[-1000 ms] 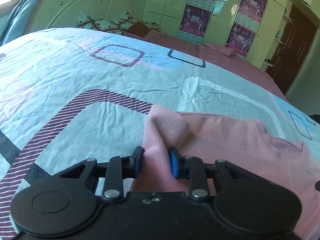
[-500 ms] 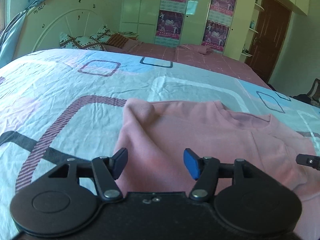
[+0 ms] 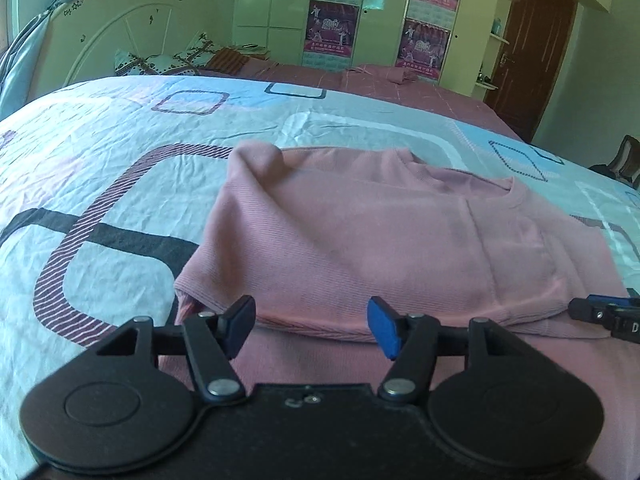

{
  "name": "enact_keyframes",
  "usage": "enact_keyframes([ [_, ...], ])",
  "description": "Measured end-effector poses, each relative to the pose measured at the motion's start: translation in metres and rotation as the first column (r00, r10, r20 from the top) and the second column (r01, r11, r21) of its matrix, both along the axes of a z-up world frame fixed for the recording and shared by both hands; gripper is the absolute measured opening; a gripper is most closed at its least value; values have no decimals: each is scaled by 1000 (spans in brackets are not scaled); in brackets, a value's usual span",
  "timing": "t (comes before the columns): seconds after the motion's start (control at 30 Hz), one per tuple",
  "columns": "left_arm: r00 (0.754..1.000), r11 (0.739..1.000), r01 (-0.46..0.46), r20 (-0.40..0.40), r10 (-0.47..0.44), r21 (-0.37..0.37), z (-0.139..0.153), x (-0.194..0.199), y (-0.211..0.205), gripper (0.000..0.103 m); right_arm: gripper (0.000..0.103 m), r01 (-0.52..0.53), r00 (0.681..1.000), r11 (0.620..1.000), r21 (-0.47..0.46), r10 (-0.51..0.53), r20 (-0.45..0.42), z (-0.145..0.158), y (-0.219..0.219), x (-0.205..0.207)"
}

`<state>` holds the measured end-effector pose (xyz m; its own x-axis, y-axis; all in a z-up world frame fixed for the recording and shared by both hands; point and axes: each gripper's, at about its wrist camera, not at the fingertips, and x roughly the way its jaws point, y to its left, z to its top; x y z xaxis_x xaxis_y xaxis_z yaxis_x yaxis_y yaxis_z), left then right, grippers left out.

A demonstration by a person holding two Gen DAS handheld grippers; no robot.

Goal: Fold small clothes
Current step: 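Grasp the other side edge with the left gripper and fold it inward, then open both grippers and move them to the sweatshirt hem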

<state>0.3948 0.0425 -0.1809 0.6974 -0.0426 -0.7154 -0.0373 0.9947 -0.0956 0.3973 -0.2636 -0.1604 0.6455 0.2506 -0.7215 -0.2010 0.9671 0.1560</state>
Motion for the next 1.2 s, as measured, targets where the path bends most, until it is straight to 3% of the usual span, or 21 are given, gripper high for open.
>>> enact_keyframes([
  [0.23, 996, 996, 75, -34, -77, -36, 0, -29, -48, 65, 33, -49, 998, 999, -6, 48, -39, 4, 1, -22],
  [0.4, 991, 995, 102, -82, -102, -5, -17, -45, -67, 65, 33, -85, 993, 996, 4, 85, -78, -4, 2, -36],
  [0.57, 989, 990, 122, -95, -115, 68, -24, -64, -60, 65, 33, -98, 991, 995, -26, 95, -91, -14, 0, -57],
  [0.7, 989, 991, 115, -102, -107, 74, -22, -81, -40, 67, 33, -51, 997, 996, -79, 46, -69, -15, -12, -76],
  [0.87, 989, 991, 123, -96, -117, 56, -17, -99, -19, 65, 33, 43, 997, 991, -130, -51, -60, -15, -28, -103],
  [0.97, 989, 991, 132, -75, -131, 12, -7, -111, -15, 65, 33, 91, 994, 992, -90, -96, -54, -3, -27, -125],
  [1.2, 966, 968, 249, -62, -250, -33, -1, -145, -32, 66, 33, 28, 998, 999, -37, -30, -55, 9, 28, -177],
])
